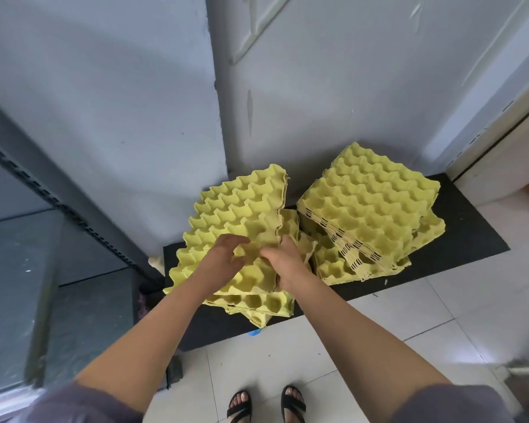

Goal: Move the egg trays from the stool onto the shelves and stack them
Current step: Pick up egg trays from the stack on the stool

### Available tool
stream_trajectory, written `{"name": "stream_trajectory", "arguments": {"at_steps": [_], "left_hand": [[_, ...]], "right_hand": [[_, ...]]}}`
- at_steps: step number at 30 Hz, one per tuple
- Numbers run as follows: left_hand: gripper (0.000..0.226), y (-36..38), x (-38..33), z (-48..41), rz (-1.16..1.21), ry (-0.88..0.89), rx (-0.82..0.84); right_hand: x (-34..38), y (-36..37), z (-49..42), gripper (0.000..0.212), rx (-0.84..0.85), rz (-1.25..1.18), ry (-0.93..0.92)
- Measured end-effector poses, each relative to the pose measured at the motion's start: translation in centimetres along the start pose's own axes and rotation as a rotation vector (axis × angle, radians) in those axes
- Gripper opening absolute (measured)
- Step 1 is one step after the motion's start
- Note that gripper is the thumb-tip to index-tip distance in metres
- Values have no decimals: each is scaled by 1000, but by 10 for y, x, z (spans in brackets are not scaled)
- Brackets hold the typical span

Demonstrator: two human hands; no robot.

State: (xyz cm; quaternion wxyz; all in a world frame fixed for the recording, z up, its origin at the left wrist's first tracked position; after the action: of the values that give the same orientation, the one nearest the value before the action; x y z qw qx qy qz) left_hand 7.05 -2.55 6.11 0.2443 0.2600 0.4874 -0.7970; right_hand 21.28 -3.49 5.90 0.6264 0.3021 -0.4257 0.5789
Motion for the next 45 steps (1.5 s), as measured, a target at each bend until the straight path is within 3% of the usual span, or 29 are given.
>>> {"name": "stream_trajectory", "arguments": {"at_steps": [9,12,17,24,26,29,34,40,45], "left_hand": [[53,-72,19,1,-49,-167,-248],[64,-85,18,3,-36,-298,-263],[65,-92,6,16,-18,-349,-372],[66,-103,2,49,352,-419,-299],[55,-103,5,68,403,-425,-315],[40,-98,7,103,452,-402,-350],[45,-96,1,173,379,-344,-582],[43,-120,23,253,359,-326,-801],[40,-135,71,314,398,-426,-874]], "right_hand": [[62,-12,14,29,-41,-74,-134],[74,-29,21,33,-62,-125,-155],[75,-51,38,38,-80,-184,-158],[69,-82,72,43,-78,-266,-174],[71,-91,88,36,-50,-254,-210],[70,-105,111,30,-2,-146,-273],[74,-99,135,31,70,139,-375],[81,-42,156,42,59,343,-528],[81,23,184,42,175,465,-619]]}}
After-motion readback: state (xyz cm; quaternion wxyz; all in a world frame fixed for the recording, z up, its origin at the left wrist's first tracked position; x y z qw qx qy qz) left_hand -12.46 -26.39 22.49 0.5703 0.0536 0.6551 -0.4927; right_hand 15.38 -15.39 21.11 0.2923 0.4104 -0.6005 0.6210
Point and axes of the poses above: each hand's wrist, its own z-axis away from the middle knuckle, its own y-axis out of the palm, x = y × z, the point moved 1 cm from there along -z, towards the middle knuckle, and after that the axes turned 10 degrees about -y, right-handed, at the moved point
